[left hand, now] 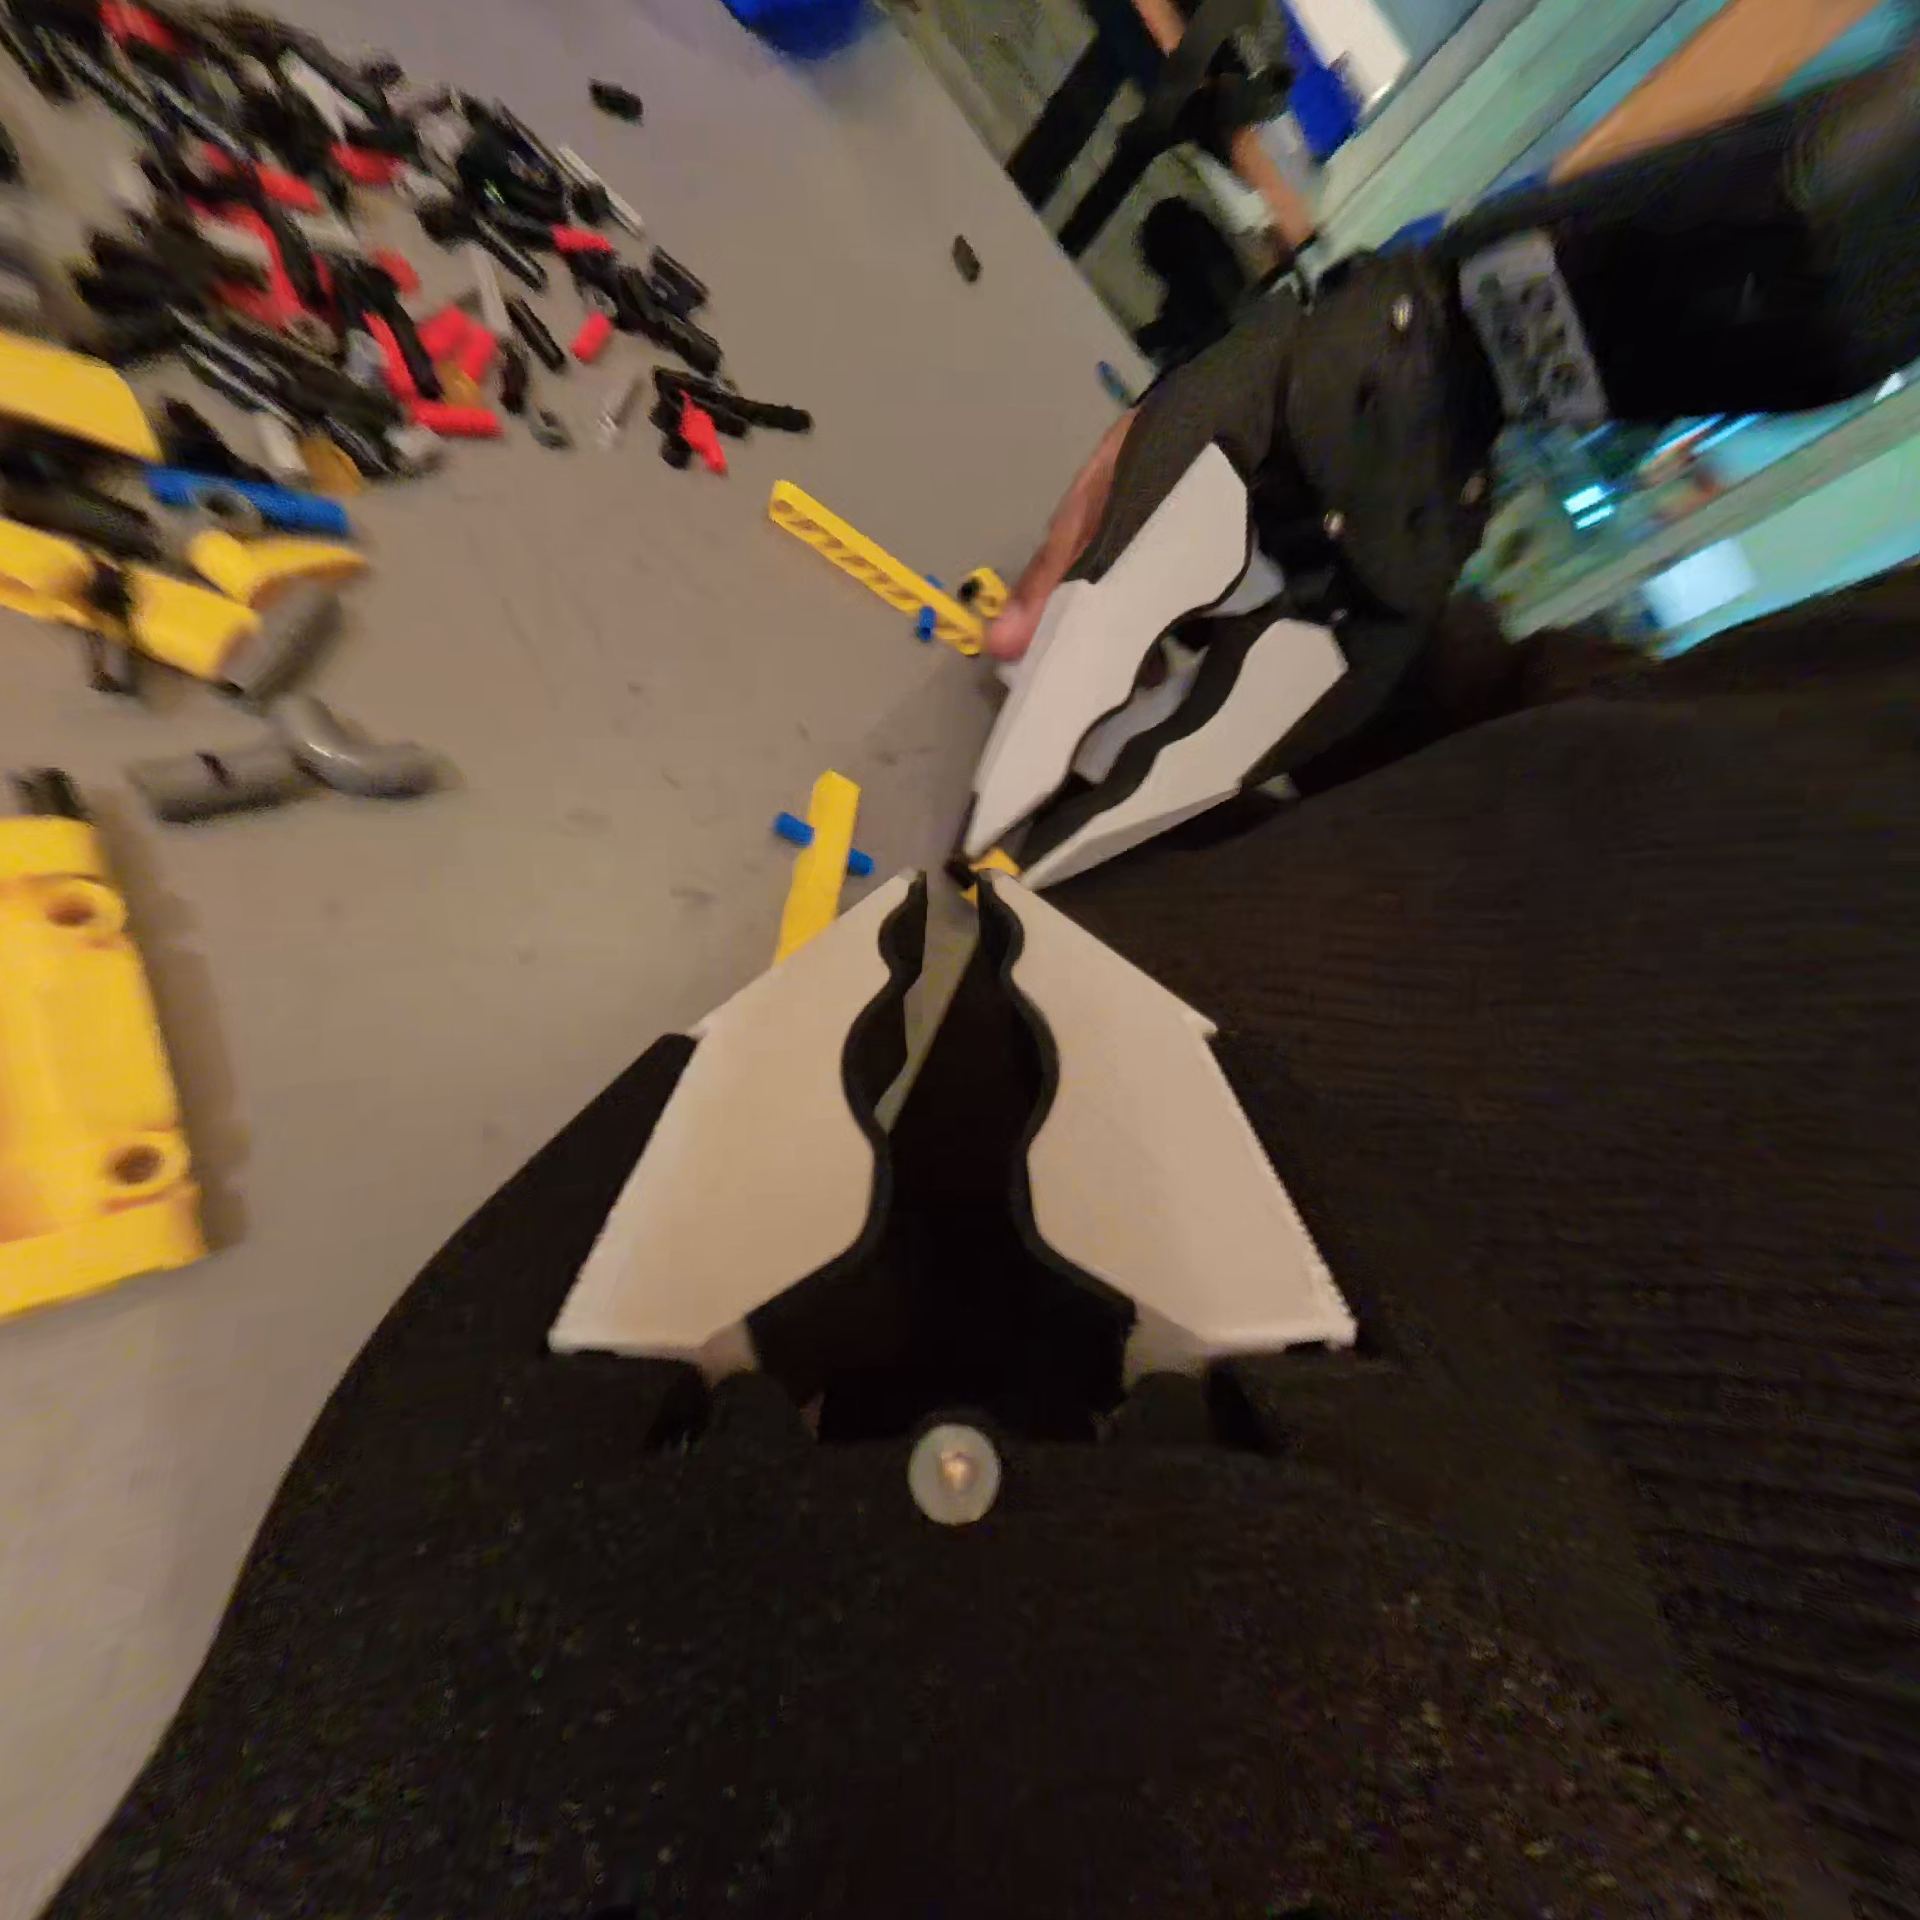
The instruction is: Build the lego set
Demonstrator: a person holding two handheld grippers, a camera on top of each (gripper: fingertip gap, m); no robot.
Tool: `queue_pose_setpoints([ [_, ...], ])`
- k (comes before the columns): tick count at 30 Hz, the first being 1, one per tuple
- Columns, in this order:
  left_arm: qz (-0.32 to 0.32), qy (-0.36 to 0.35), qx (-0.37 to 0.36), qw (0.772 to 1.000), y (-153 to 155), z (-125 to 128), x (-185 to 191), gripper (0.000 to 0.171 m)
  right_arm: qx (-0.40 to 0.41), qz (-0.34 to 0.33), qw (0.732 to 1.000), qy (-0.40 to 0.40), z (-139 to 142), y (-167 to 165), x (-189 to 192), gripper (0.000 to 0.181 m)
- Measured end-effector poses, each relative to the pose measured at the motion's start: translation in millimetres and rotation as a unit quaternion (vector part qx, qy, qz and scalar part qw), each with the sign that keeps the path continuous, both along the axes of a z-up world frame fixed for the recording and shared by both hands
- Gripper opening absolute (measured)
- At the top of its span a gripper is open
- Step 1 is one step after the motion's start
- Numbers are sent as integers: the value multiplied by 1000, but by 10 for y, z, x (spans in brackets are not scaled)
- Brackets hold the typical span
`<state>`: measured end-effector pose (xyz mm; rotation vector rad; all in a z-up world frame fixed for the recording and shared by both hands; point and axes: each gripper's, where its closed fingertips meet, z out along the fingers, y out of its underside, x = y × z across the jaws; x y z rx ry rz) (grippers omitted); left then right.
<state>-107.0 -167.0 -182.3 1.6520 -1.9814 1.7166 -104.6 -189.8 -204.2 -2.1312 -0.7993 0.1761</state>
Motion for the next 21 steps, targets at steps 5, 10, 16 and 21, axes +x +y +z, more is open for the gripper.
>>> queue_pose_setpoints([
  [5, 3, -67, 177, 982, 86, -155, 39, 10, -32, -33, 998, 49, -109, 61, 8, 8],
  [10, 1, -90, 261, 961, 106, -299, 75, 24, -27, -24, 999, 41, -119, 92, -22, 9],
  [16, -5, -100, 259, 961, 66, -301, 81, 26, -9, -34, 999, 1, -127, 122, 30, 15],
  [21, -15, -107, 260, 960, 44, -295, 68, 26, 3, -42, 999, -10, -86, 95, 110, 20],
])
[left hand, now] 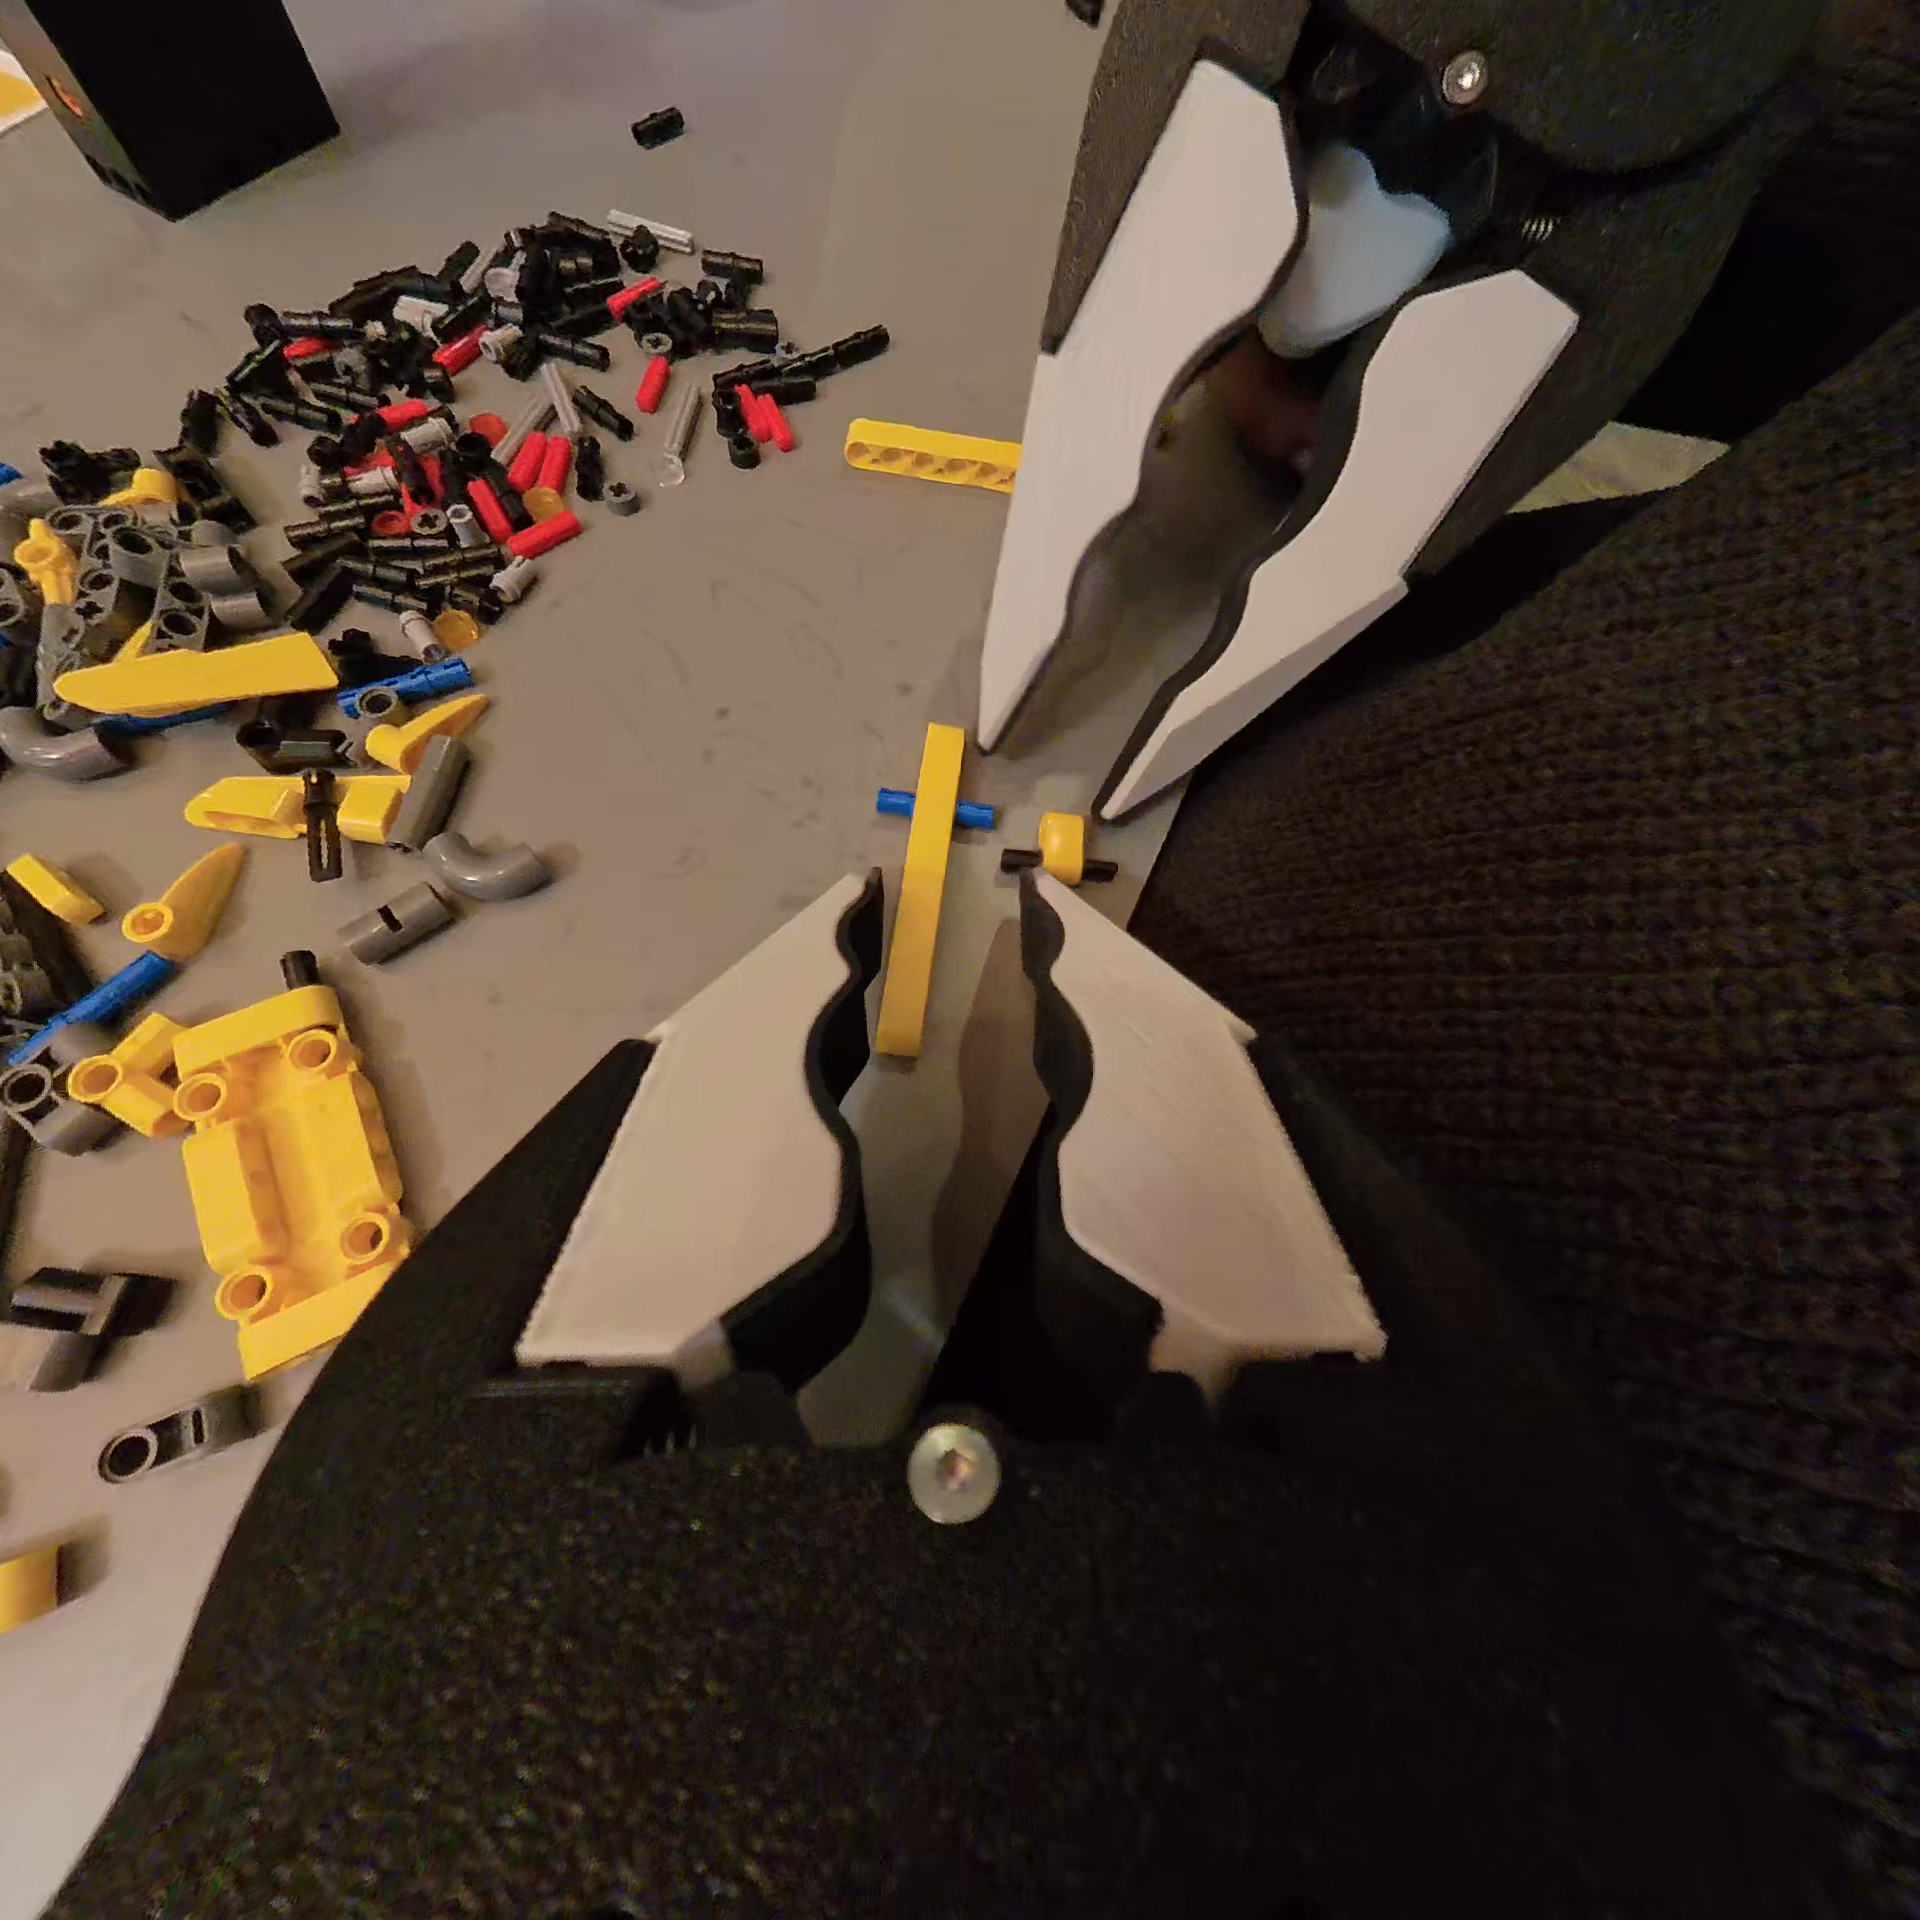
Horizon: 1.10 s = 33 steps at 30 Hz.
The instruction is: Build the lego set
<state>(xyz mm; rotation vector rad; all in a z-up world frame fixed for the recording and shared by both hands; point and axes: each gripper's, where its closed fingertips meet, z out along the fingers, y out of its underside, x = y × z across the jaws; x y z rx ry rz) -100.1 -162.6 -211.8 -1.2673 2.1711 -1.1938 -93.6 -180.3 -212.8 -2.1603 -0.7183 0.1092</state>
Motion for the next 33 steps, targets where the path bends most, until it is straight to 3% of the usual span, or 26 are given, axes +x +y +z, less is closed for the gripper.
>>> queue_pose_setpoints([
  [2, -5, -2, 2, 1000, -16, -1, -4, 26, 13, -8, 1000, -7, 32, 22, 46, 29],
  [5, -12, -4, 7, 1000, -34, -6, -10, 26, 27, -16, 999, -22, 27, 67, 90, 62],
  [6, -13, -5, 9, 1000, -37, -6, -11, 26, 25, -15, 999, -21, 14, 75, 82, 66],
  [16, -27, -1, 1, 1000, -65, 16, -47, 29, -32, 23, 999, 37, -46, 71, 21, 59],
  [22, -32, -9, 51, 998, -75, -50, -34, 30, -60, 69, 994, 52, -62, 70, 27, 52],
  [33, -33, -8, 57, 998, -74, -57, -29, 30, -54, 55, 996, 46, -54, 100, 34, 37],
])
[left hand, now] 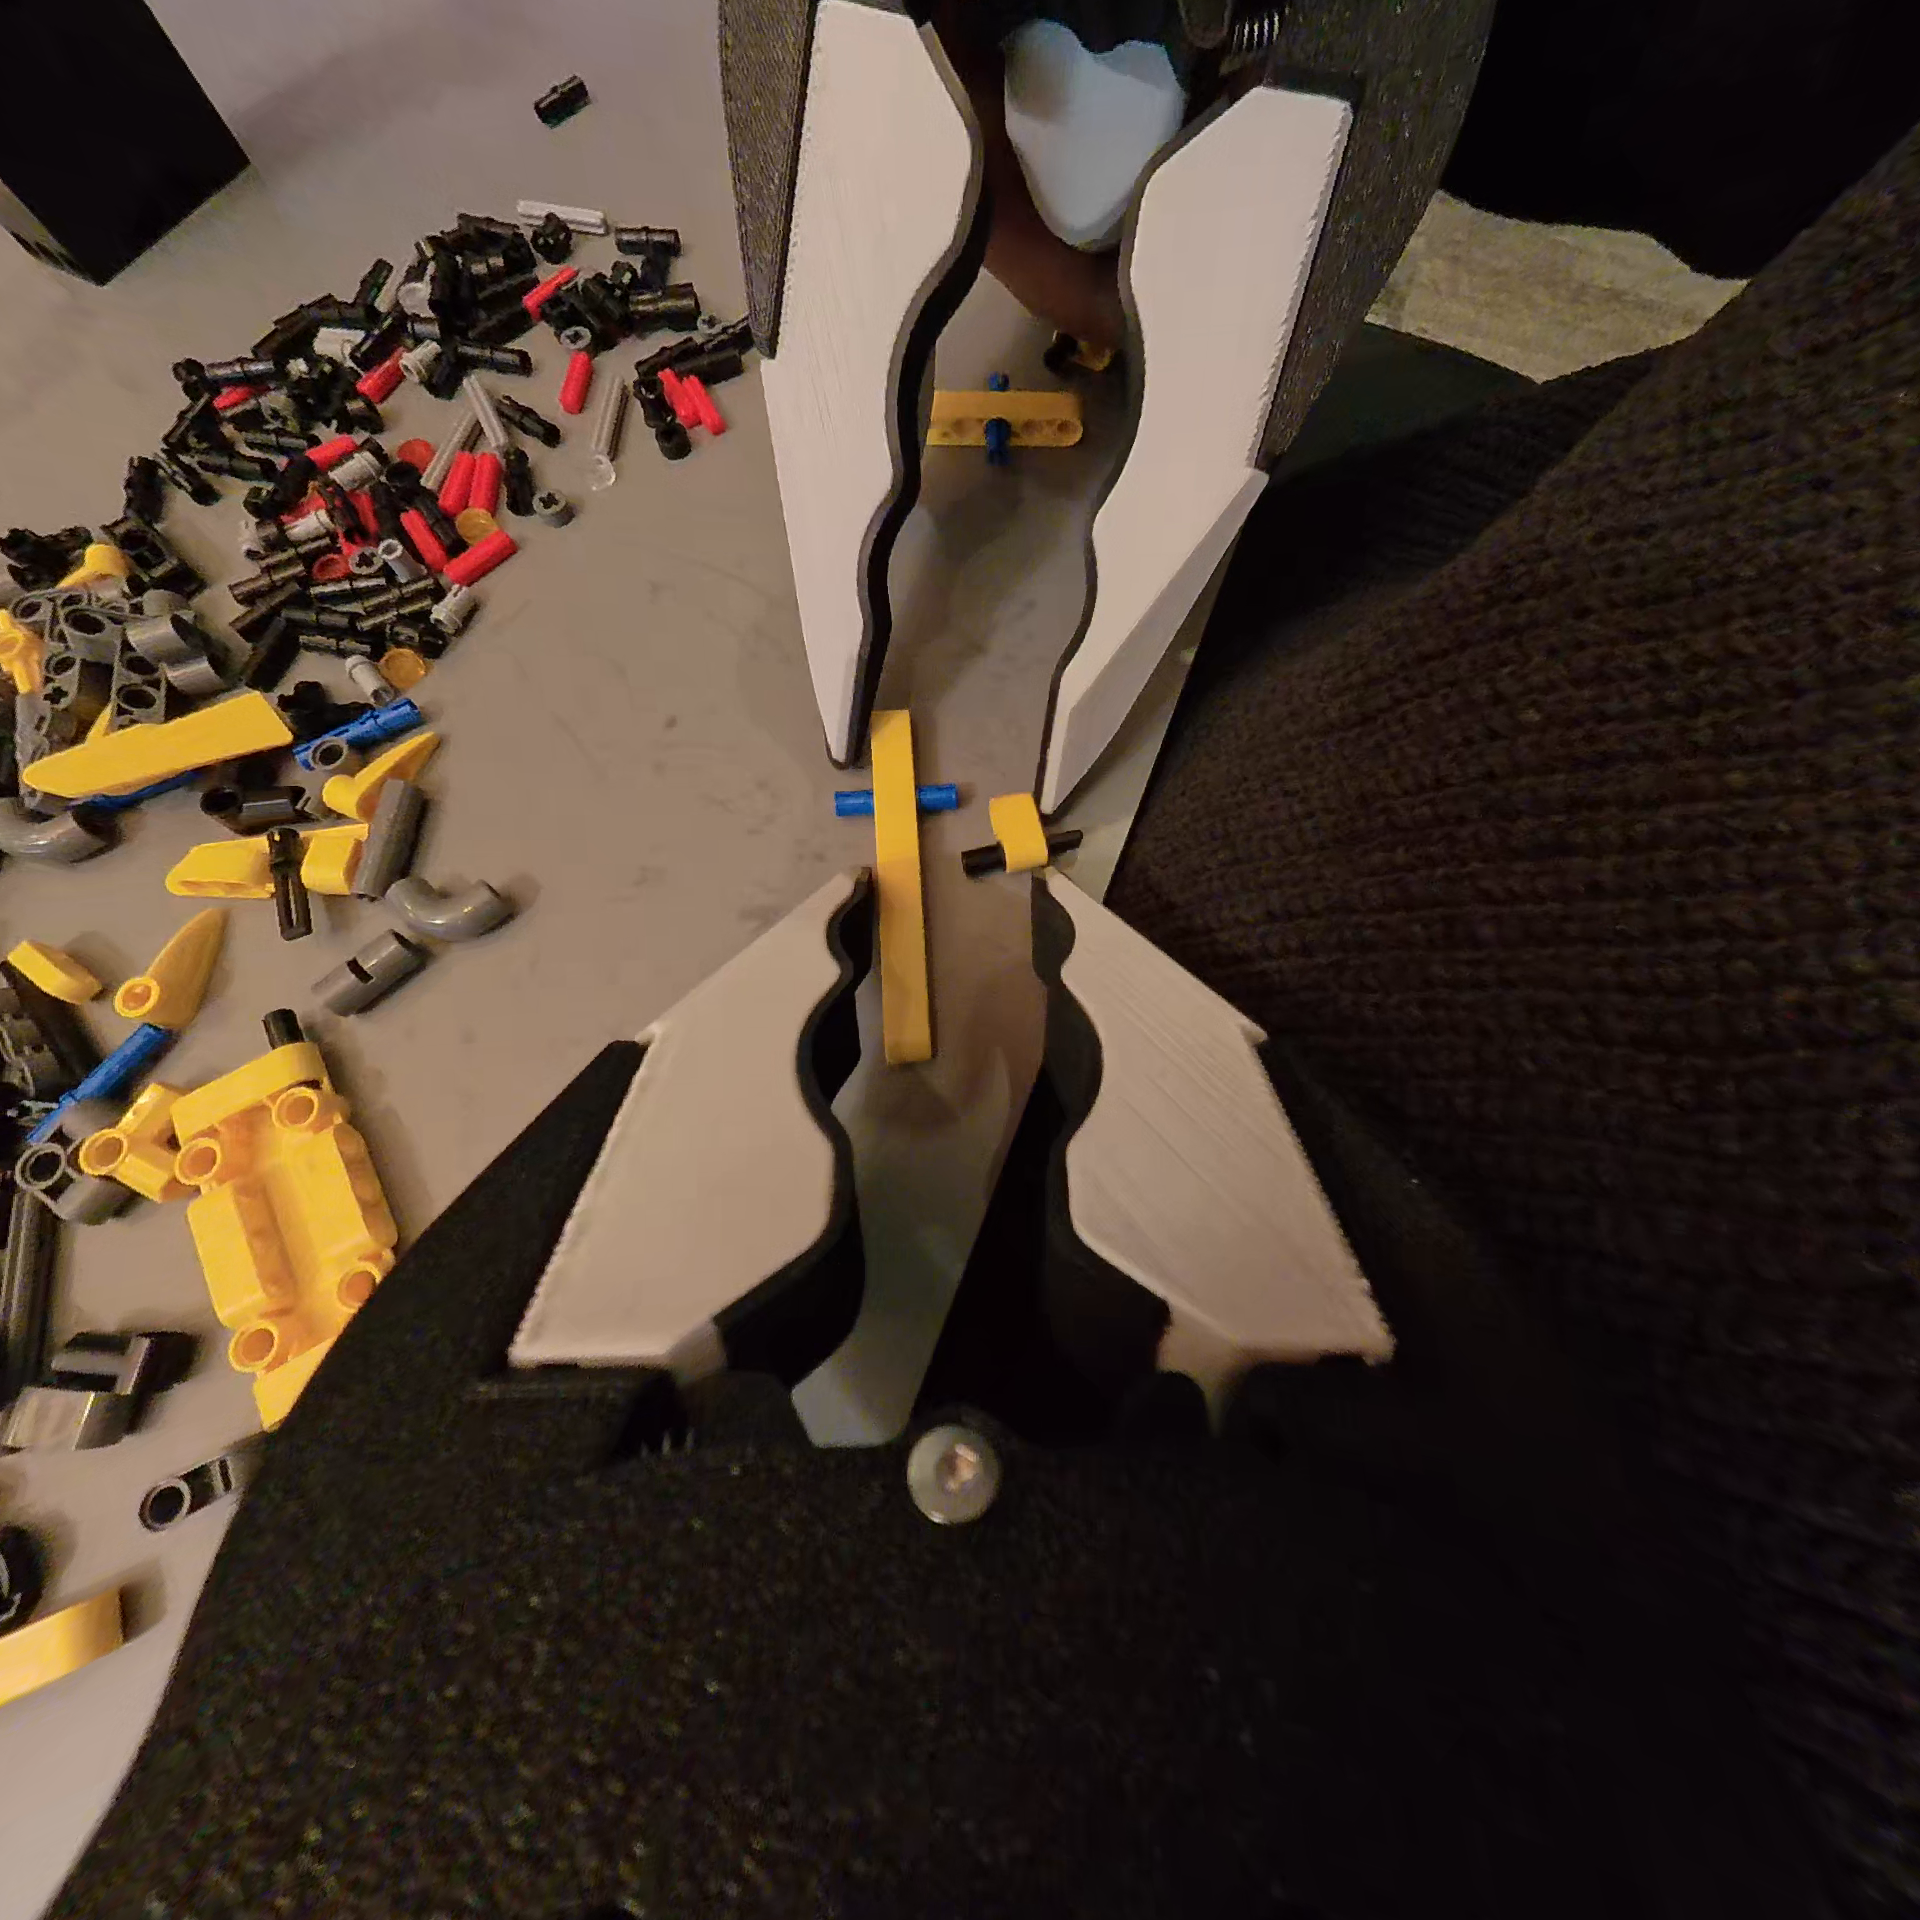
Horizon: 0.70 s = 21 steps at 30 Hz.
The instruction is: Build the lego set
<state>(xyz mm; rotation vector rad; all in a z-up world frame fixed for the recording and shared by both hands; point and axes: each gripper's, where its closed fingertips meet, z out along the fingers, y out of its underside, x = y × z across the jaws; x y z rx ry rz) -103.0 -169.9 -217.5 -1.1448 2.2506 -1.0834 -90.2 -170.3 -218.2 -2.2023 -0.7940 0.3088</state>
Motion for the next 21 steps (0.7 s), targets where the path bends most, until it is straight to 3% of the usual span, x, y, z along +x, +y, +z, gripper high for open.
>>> queue_pose_setpoints([
  [21, 2, -5, 3, 1000, 2, -3, 5, 21, 2, 4, 1000, -12, 5, -7, -40, 30],
])
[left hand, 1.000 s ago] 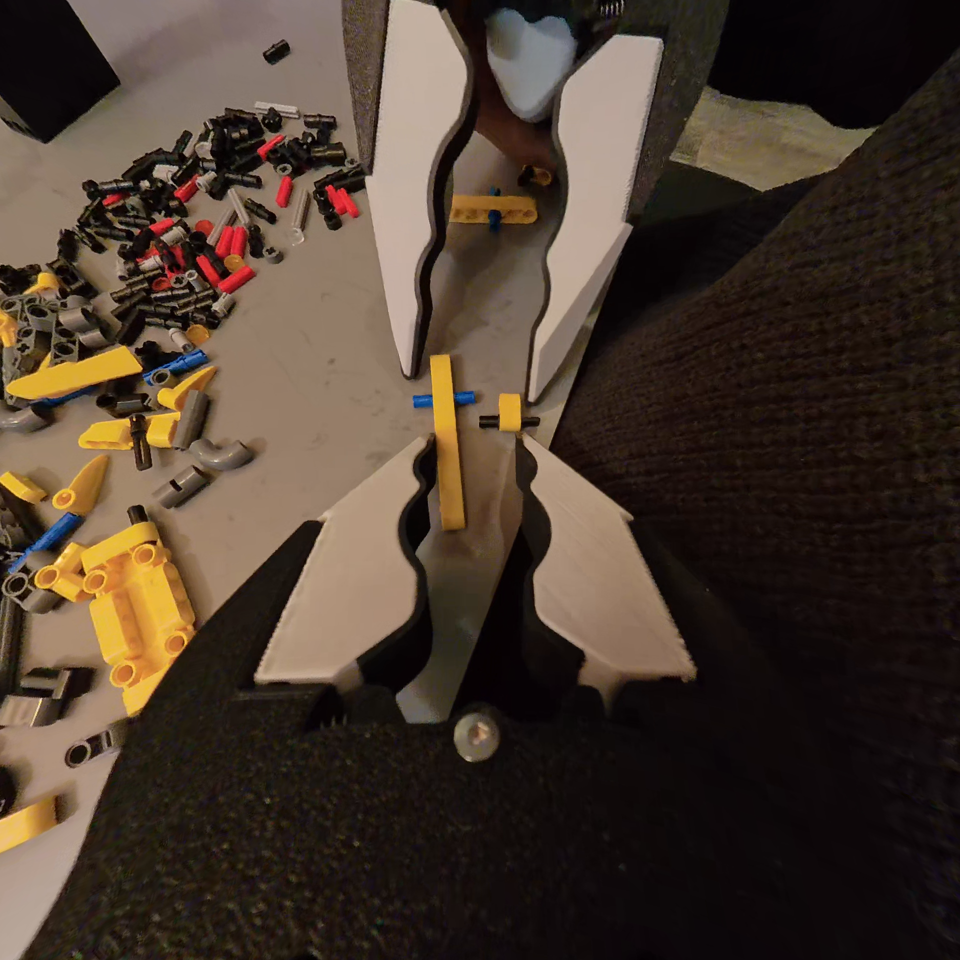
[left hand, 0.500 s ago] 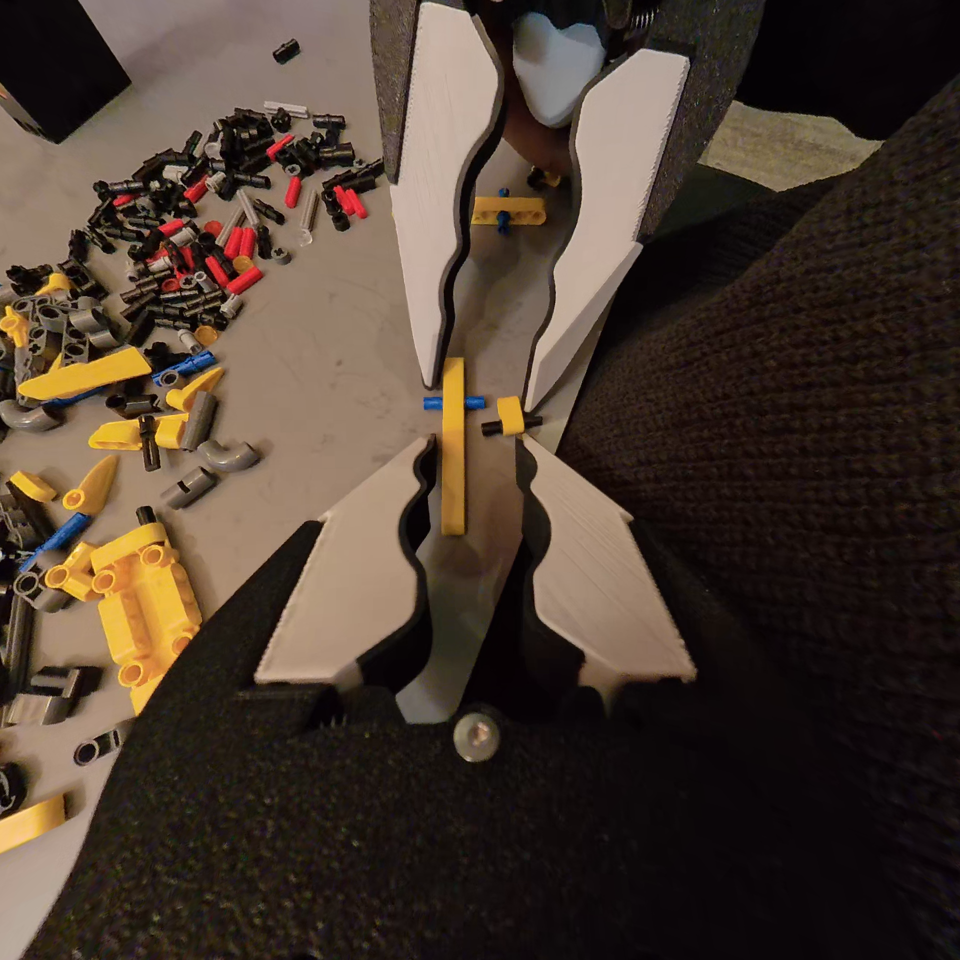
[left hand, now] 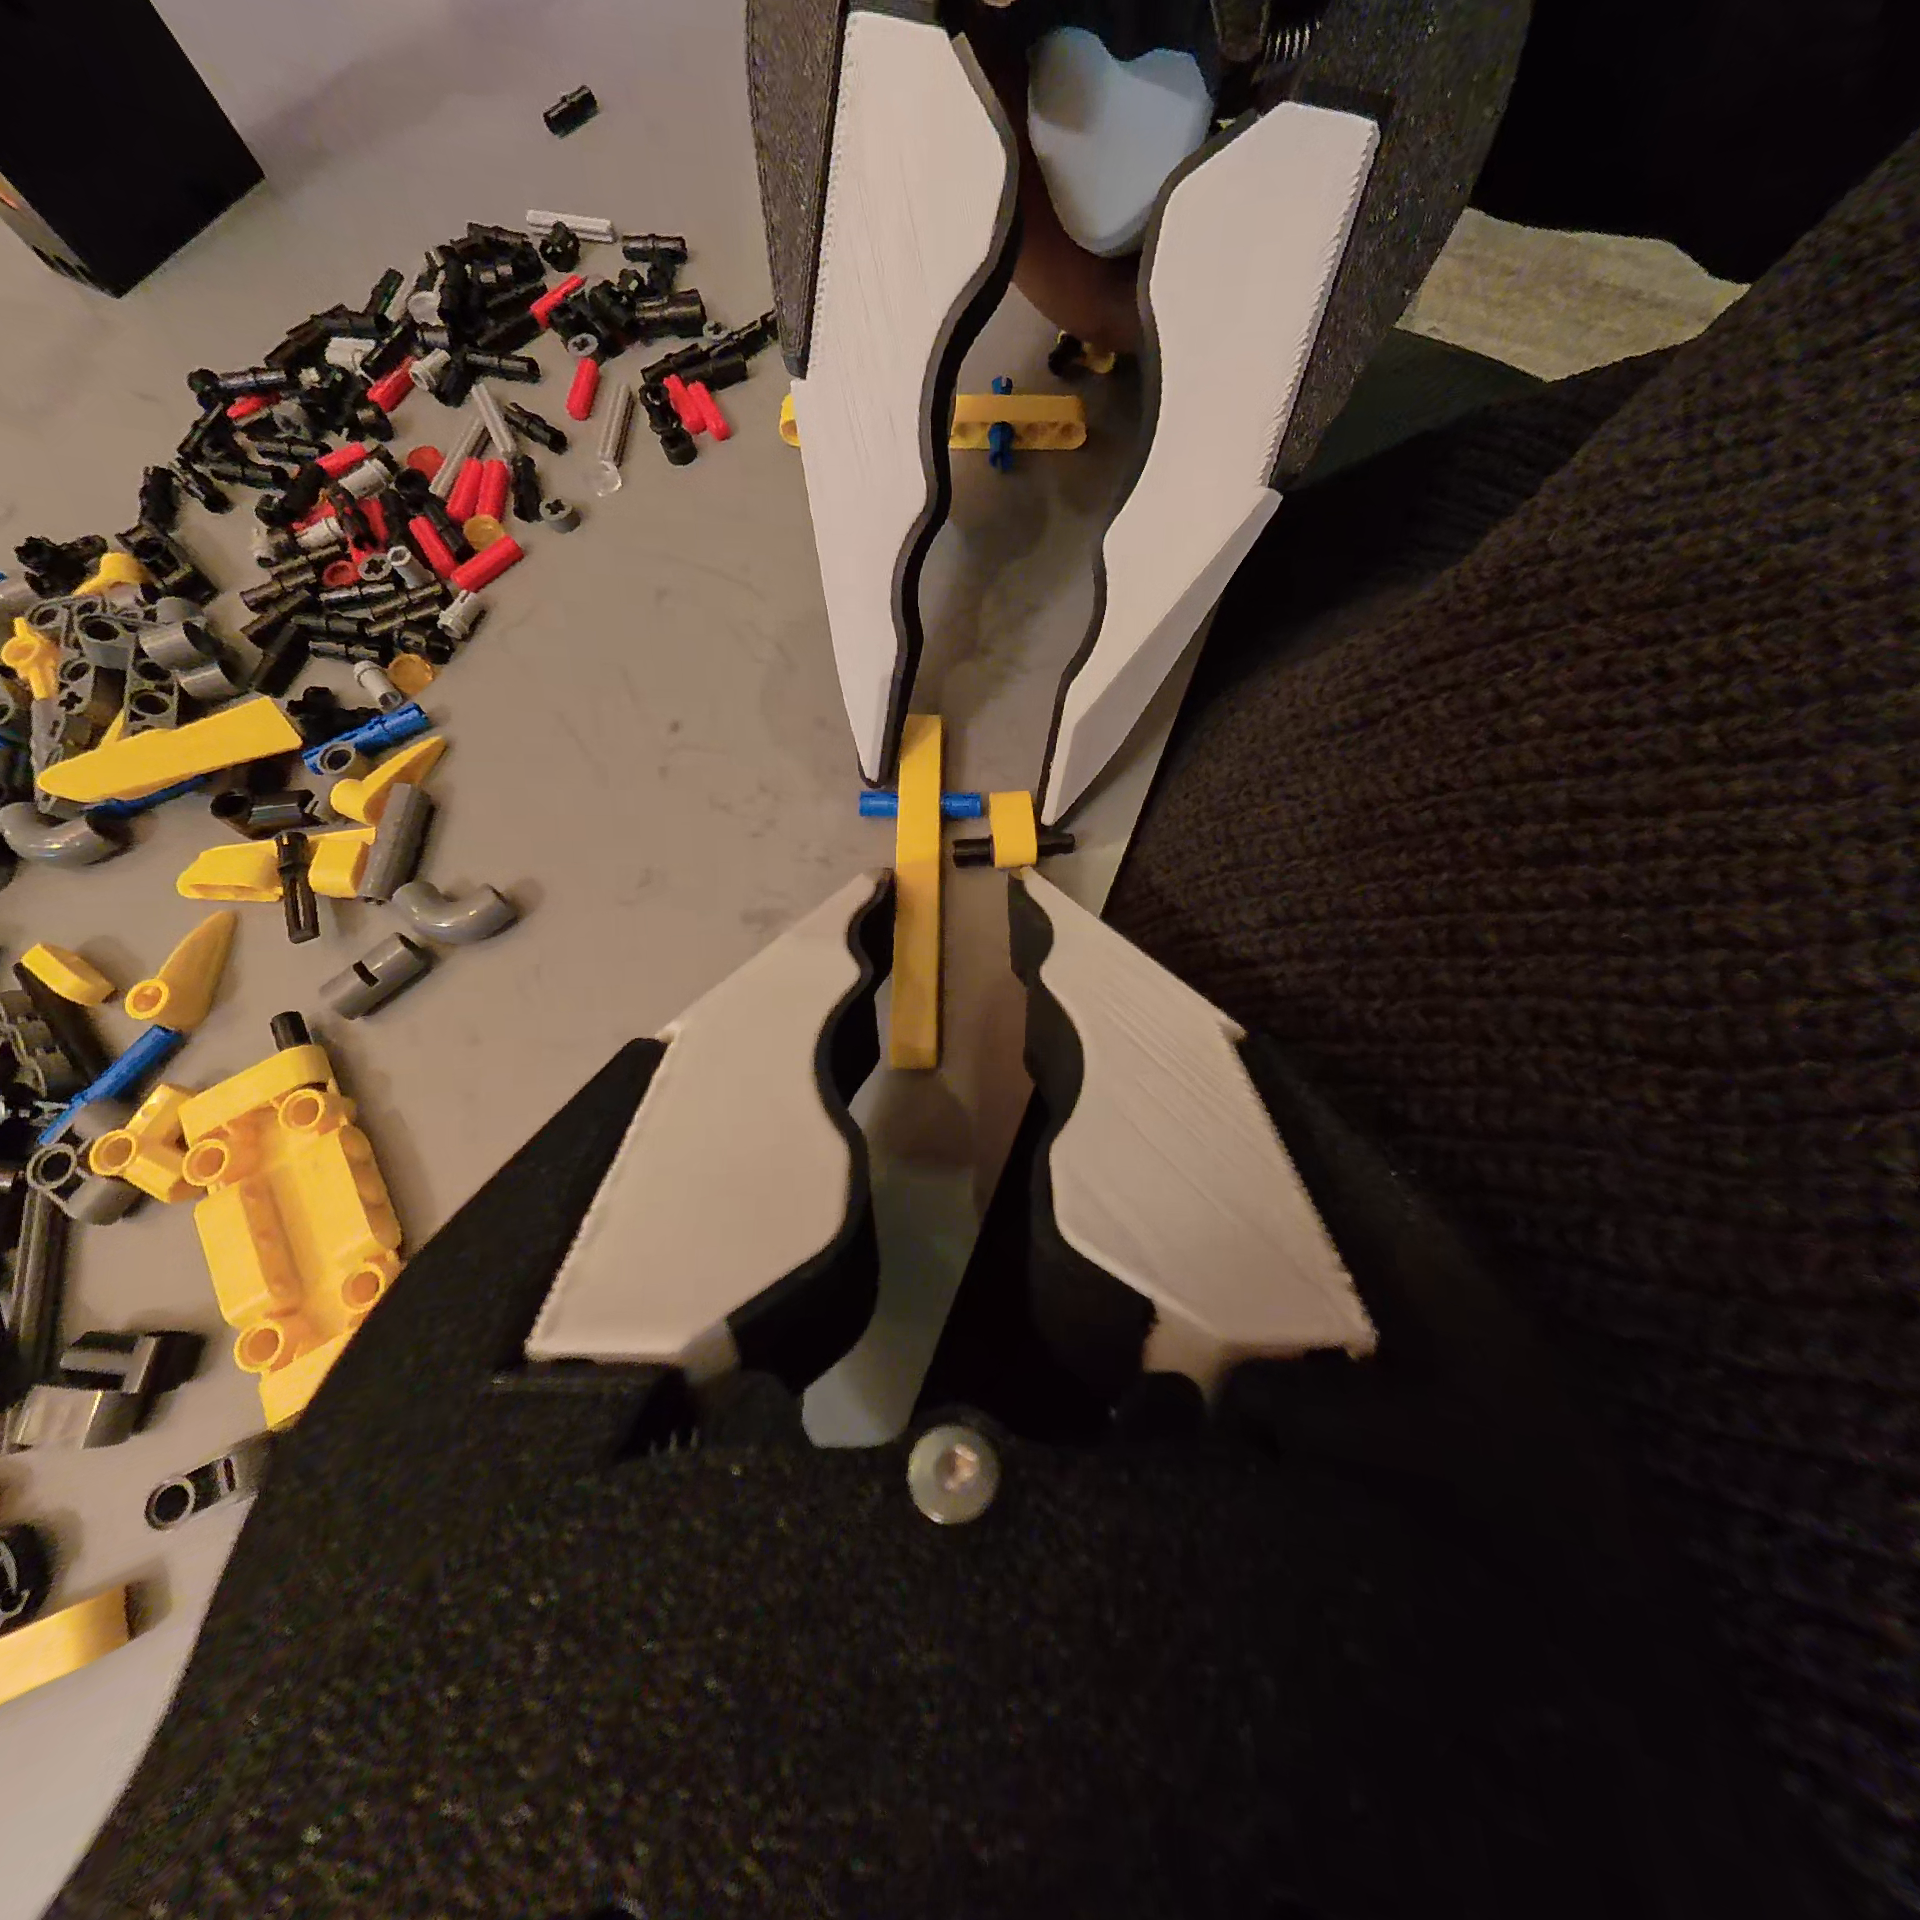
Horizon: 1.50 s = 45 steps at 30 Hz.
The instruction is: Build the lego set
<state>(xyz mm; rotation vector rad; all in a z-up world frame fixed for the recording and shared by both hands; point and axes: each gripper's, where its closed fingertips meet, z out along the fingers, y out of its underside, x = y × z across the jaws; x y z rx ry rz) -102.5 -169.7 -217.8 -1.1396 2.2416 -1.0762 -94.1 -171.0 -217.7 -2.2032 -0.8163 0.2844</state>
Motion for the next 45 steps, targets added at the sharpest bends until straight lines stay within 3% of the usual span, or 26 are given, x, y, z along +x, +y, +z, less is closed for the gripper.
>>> queue_pose_setpoints([
  [45, -4, -4, -4, 1000, 0, 9, 41, 20, -12, -1, 1000, 16, 6, 24, 25, 25],
])
